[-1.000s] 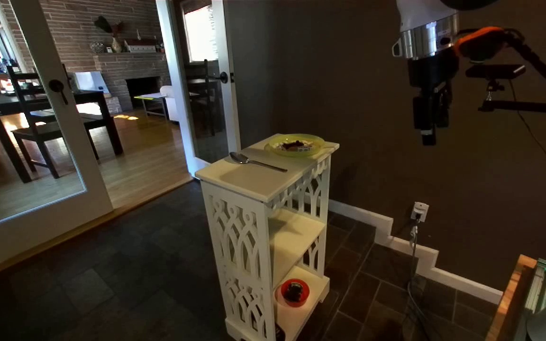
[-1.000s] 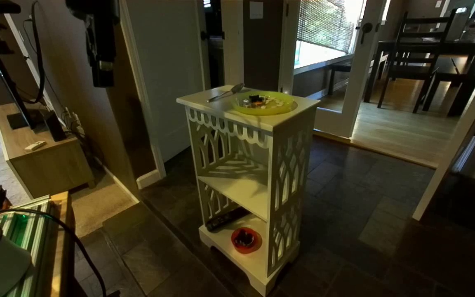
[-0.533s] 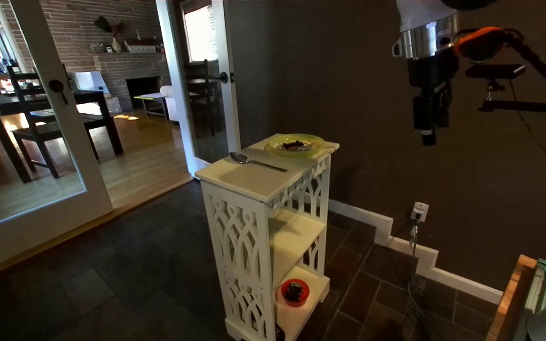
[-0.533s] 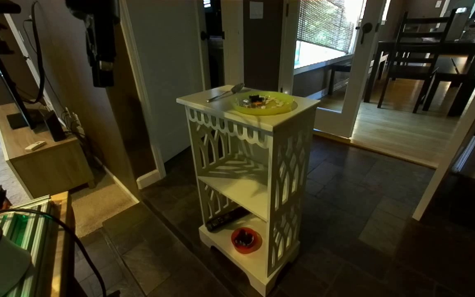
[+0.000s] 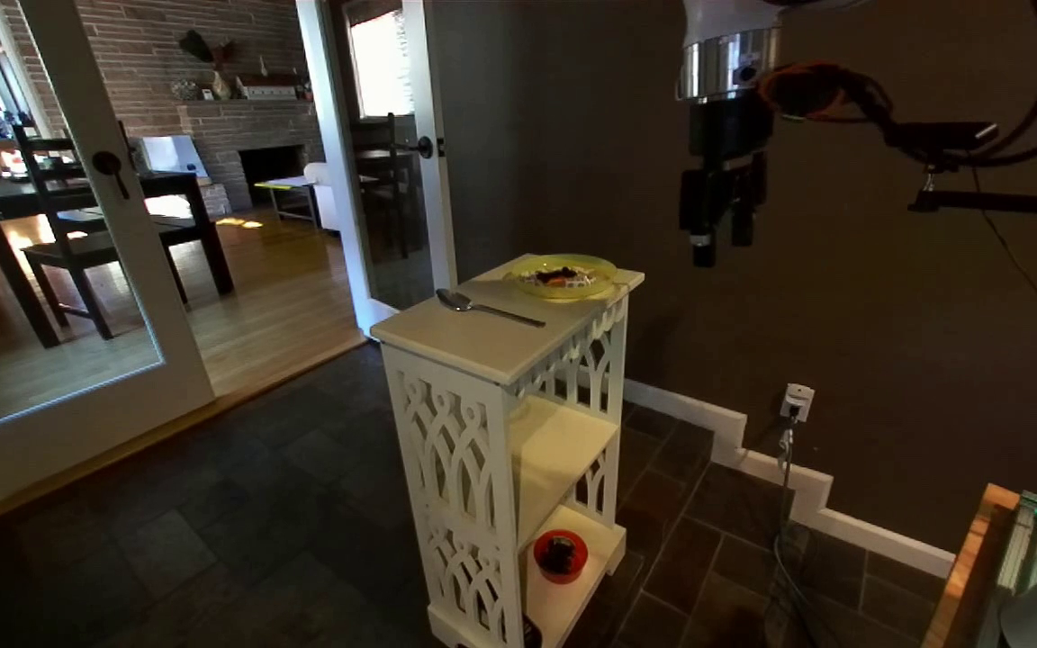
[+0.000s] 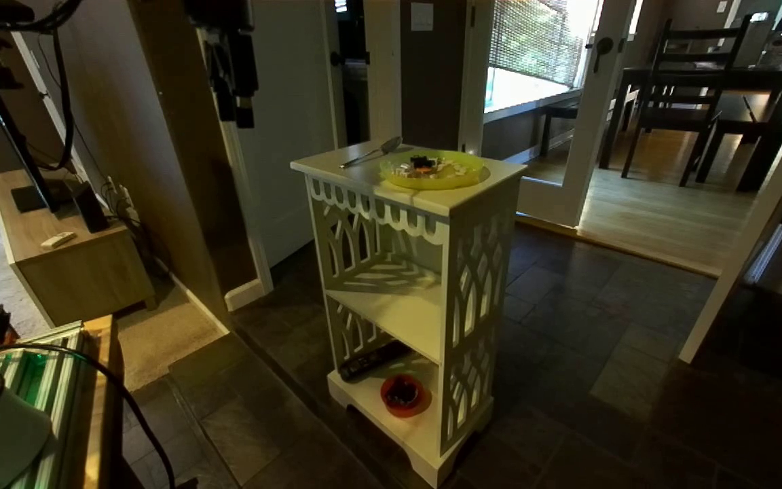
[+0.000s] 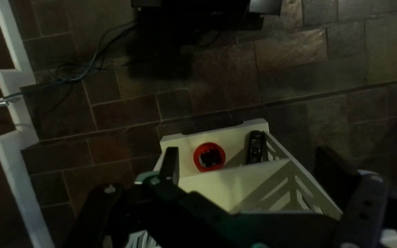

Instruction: Remove the plastic bag from the yellow plate and put it on the shelf

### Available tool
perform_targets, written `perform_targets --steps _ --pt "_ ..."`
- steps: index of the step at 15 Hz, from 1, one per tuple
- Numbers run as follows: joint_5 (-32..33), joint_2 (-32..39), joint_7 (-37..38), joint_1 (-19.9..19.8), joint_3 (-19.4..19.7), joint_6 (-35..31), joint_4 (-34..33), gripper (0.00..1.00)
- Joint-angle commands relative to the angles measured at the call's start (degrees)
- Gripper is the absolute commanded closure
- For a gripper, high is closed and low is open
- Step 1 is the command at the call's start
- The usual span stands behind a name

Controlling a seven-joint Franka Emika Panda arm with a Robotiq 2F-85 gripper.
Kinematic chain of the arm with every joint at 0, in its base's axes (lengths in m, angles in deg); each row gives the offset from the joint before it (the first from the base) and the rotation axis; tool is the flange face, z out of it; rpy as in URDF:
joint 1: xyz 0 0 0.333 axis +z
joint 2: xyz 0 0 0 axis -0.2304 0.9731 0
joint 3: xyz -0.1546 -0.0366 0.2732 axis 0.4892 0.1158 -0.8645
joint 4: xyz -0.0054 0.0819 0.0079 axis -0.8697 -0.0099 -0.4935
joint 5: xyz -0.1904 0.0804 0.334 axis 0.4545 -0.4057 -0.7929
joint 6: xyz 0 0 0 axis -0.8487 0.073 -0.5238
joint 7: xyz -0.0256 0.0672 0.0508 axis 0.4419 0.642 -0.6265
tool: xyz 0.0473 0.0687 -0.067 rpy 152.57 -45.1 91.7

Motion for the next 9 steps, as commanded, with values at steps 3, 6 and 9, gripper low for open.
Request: perform_targets --steps 3,6,9 --pt "-0.2 16.9 6.8 -0.7 0.2 -6.3 -14.8 0.00" --pt "0.5 23.1 8.9 -1.2 1.5 -8.1 -20.4 0.00" --pt "1.3 27.7 10.0 -0.9 2.7 -11.7 -23.7 0.00"
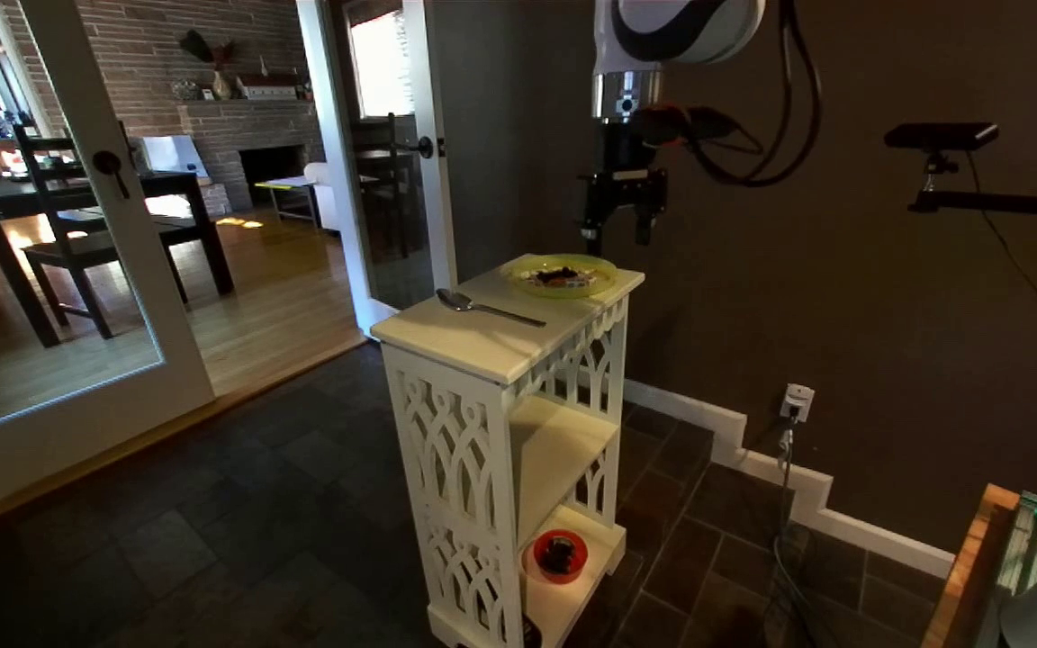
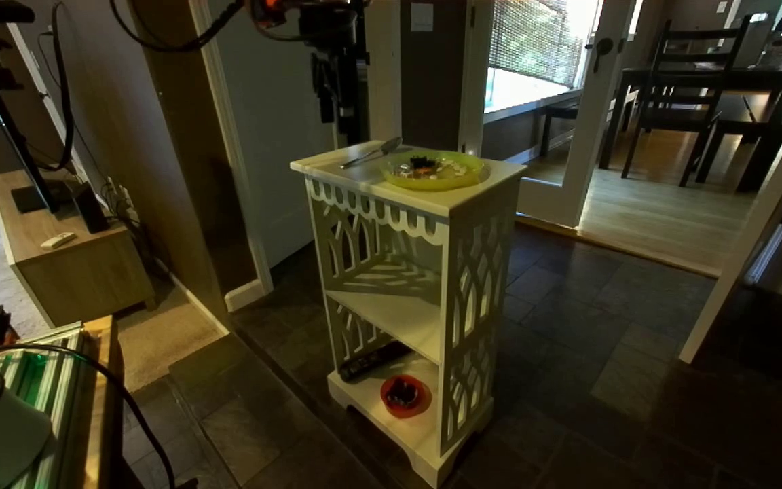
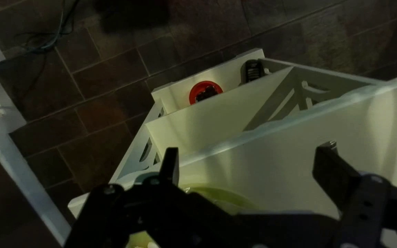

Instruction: Remove the plastic bag from the yellow plate and put it on the shelf

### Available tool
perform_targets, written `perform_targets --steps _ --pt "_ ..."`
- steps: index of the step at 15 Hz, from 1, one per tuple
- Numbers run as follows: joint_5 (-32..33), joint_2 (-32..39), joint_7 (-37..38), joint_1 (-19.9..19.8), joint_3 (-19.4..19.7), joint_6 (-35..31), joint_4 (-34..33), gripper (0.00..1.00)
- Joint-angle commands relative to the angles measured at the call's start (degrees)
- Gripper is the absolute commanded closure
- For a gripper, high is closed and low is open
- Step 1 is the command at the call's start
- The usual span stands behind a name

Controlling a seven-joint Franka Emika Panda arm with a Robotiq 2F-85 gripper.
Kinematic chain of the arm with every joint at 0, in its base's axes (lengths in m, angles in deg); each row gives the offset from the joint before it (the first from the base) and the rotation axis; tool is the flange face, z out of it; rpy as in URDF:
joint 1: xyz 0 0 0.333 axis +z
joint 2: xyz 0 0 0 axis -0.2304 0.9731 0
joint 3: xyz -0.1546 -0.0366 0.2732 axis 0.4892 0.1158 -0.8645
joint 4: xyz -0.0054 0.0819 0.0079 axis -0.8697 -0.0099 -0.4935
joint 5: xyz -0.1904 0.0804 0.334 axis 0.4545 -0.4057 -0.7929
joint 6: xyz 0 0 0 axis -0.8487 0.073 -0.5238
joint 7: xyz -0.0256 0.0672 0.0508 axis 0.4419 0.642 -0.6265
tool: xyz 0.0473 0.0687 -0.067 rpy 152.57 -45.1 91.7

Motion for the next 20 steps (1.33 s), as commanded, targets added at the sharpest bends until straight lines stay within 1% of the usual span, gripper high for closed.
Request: perform_targets --steps 1,2,4,8,9,10,11,12,14,15,16,17,18,20 --pt "1.6 6.5 2.8 0.4 1.0 -3.4 -5.8 0.00" --pt "2.1 7.6 3.1 0.6 1.3 -5.1 -6.3 0.00" --pt "2.8 9.4 4.0 0.8 1.8 -6.4 -7.1 0.00" --pt "5.1 11.4 6.0 0.9 2.9 -6.7 -7.7 0.00" --pt "5.5 11.6 6.4 0.9 3.2 -7.0 -7.7 0.04" --pt "5.6 11.8 6.6 0.9 3.5 -6.8 -7.7 0.12" --pt "5.6 11.8 6.8 0.9 3.7 -6.8 -7.7 0.17" --pt "5.5 11.9 6.8 0.9 3.9 -7.0 -7.6 0.18" --pt "5.1 12.0 7.0 0.9 4.1 -7.4 -7.4 0.33" --pt "4.7 12.0 7.0 0.8 4.1 -7.7 -7.3 0.33" --pt "4.6 12.0 6.9 0.9 4.1 -8.3 -7.1 0.31" --pt "4.2 11.9 6.6 0.8 4.0 -8.7 -6.9 0.35" --pt "4.2 11.9 6.4 0.8 4.0 -9.7 -6.7 0.32" --pt "3.9 12.1 6.3 0.8 4.0 -10.6 -6.7 0.32"
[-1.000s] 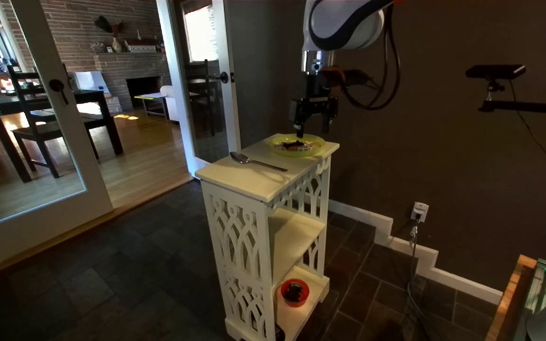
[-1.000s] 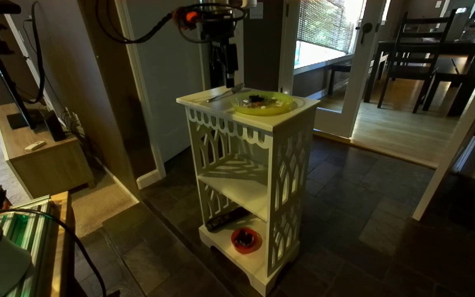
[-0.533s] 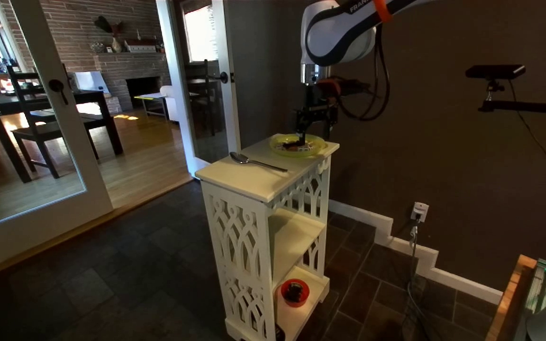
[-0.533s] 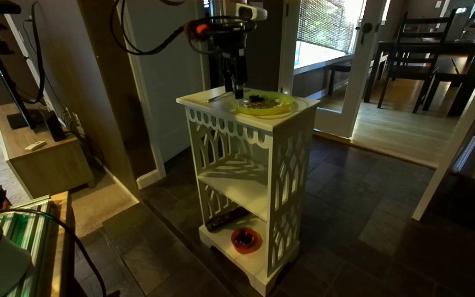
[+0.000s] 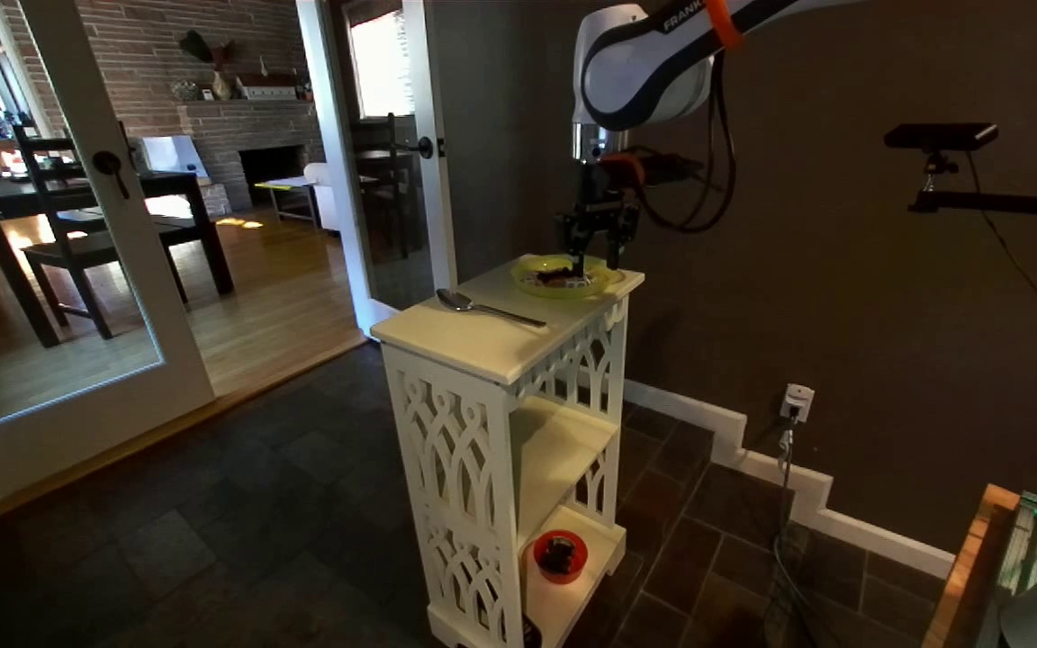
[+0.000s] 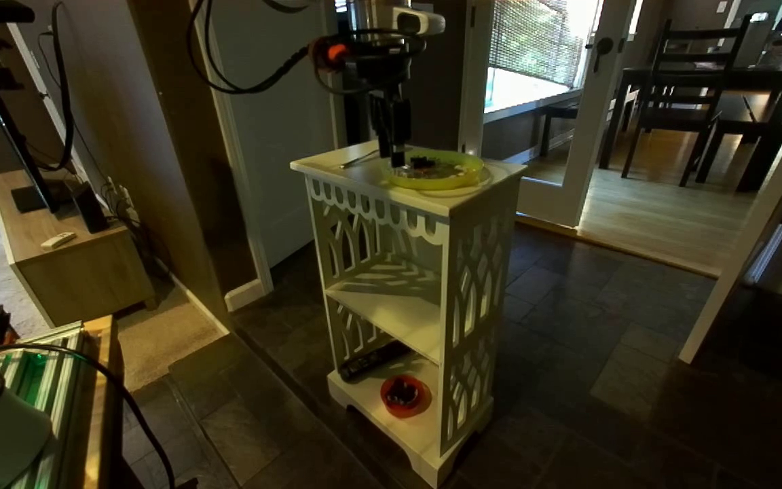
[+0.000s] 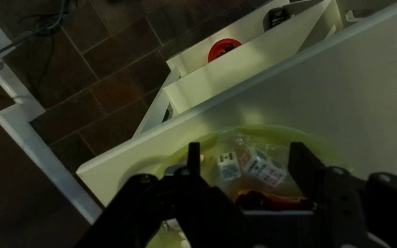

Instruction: Remove the plastic bag from the yellow plate and put it on the shelf

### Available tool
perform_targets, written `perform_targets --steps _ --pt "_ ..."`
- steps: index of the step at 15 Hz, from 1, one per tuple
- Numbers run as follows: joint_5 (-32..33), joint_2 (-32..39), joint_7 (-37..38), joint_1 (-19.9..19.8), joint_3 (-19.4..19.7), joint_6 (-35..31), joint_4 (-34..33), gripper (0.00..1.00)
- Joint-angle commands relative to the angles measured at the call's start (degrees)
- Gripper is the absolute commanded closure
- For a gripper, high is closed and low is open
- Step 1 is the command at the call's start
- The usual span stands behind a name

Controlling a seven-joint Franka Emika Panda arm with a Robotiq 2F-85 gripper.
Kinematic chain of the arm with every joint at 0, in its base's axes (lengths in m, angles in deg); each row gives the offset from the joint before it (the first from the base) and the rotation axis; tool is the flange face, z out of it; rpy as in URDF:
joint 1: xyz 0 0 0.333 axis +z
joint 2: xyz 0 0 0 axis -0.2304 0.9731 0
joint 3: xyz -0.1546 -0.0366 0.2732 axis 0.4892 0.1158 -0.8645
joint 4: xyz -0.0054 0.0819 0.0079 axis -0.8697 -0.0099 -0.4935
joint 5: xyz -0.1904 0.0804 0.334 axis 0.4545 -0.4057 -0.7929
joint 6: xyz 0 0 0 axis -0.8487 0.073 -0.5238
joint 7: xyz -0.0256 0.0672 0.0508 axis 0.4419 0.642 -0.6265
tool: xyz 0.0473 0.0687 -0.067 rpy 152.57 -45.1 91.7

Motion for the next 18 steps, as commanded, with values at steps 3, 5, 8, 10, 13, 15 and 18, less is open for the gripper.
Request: perform_targets --steps 3,5,8,10,13,15,18 --pt "-0.3 1.0 0.6 0.6 0.4 -3.0 -0.1 0.42" --pt "-0.2 1.1 0.6 0.7 0.5 -3.6 0.2 0.45" --pt "0.0 1.2 0.5 0.8 0.5 -4.2 0.6 0.61" --pt "0.0 1.2 0.5 0.9 0.5 -4.5 0.7 0.84" --pt "0.1 1.0 0.4 1.0 0.5 -4.7 0.9 0.96" --pt "0.3 0.7 0.3 1.1 0.4 -4.9 1.0 1.00" --pt "0.6 0.2 0.5 1.5 0.4 -4.6 1.1 1.00"
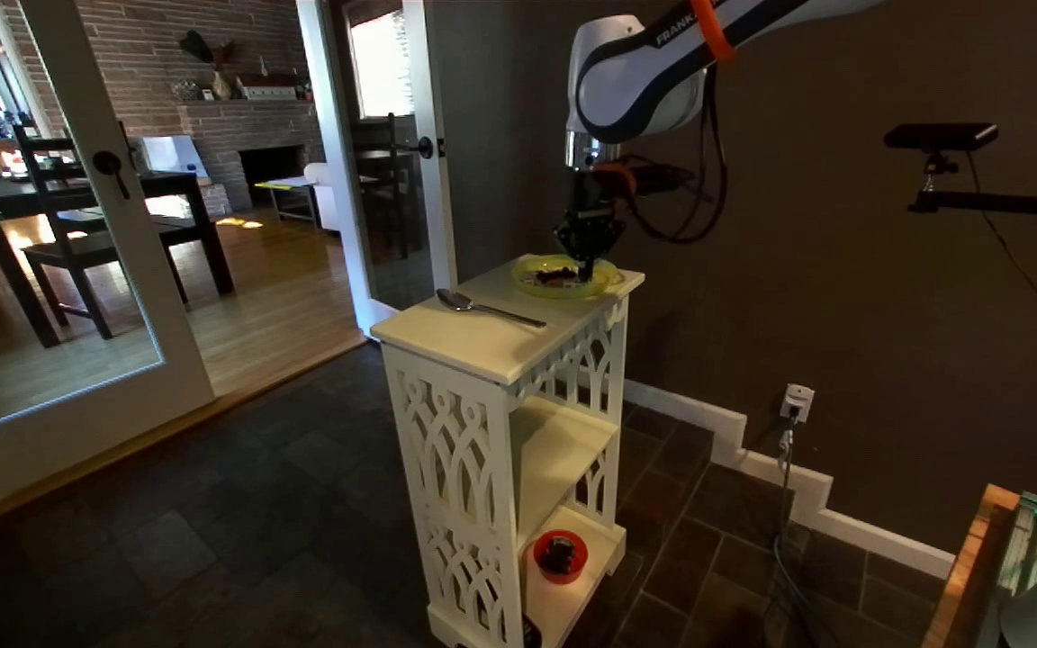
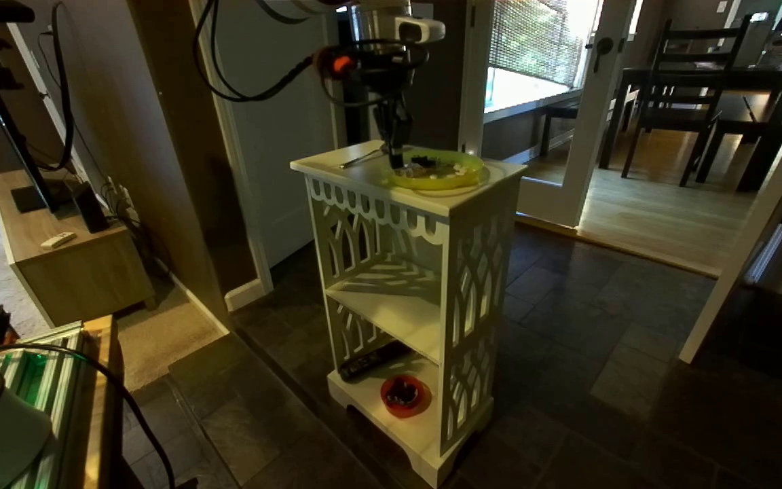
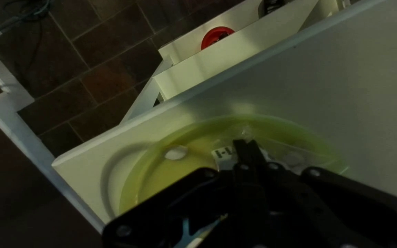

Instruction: Remove the plastic bag from the yellow plate and put it on the shelf

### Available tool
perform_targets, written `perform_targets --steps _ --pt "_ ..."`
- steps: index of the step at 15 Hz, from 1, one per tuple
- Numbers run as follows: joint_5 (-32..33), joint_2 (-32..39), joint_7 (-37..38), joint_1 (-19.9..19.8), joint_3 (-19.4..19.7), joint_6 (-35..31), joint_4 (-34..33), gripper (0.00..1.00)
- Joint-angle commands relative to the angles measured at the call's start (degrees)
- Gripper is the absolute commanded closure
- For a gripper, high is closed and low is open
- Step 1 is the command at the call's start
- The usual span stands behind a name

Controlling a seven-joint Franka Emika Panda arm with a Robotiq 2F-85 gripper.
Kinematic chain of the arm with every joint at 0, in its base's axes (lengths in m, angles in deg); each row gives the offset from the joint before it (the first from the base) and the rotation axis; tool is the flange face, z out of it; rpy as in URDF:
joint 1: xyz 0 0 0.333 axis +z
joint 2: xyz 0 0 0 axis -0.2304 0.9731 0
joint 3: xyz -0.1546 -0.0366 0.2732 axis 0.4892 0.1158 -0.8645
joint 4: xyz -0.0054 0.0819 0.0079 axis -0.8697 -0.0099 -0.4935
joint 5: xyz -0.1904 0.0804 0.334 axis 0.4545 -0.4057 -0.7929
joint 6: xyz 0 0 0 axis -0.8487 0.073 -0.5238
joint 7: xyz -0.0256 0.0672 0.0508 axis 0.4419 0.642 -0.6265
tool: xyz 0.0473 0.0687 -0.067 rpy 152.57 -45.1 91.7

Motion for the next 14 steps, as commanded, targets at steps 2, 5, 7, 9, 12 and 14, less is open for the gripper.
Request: perform_targets --steps 2,5,7,9,12,14 --pt "2.4 -1.7 0.8 1.3 0.6 -0.7 1.0 1.00" --pt "4.5 -2.7 1.0 1.7 0.5 -0.2 0.8 1.00" --pt "6.0 -3.6 1.0 1.9 0.4 -0.1 0.7 1.00" --pt "6.6 -4.3 0.6 2.0 0.2 0.0 0.7 1.00" --pt "7.7 -5.1 0.2 2.1 0.0 -0.3 1.0 1.00" --pt "8.8 -5.5 0.3 2.2 -0.1 -0.3 1.0 1.00"
